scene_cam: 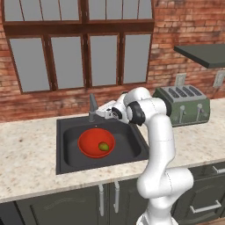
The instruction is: Pick the mango from the cabinet and place it in the bowl. Then pick the bowl and place it in the sink. Then turn on the sink facuet.
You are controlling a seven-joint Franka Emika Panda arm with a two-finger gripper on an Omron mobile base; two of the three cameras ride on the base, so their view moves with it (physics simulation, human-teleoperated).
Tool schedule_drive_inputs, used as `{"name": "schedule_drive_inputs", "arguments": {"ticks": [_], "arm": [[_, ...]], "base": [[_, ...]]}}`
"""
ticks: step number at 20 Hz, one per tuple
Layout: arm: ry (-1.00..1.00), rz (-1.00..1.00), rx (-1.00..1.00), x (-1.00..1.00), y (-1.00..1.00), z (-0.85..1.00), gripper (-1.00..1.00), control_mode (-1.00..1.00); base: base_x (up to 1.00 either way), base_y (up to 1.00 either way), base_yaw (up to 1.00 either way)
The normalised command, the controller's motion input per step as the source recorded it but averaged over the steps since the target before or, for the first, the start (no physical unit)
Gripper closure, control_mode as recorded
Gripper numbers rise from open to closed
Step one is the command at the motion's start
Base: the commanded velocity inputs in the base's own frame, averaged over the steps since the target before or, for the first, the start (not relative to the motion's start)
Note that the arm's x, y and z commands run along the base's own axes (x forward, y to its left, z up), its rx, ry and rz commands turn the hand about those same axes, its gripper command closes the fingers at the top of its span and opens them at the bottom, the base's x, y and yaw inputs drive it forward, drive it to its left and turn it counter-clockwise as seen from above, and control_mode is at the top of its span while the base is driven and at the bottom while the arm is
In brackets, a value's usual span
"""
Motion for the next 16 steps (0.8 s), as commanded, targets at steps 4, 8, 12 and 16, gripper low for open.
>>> {"name": "schedule_drive_inputs", "arguments": {"ticks": [4,8,12,16], "arm": [[0.01,-0.05,0.00,0.38,0.00,-0.22,-1.00,-1.00],[0.00,-0.08,0.00,0.33,0.00,-0.09,-1.00,-1.00],[0.03,-0.08,0.00,0.13,-0.02,-0.07,1.00,-1.00],[0.05,-0.08,0.00,0.00,-0.29,-0.04,1.00,-1.00]], "base": [[0.00,0.00,0.00],[0.00,0.00,0.00],[0.00,0.00,0.00],[0.00,0.00,0.00]]}}
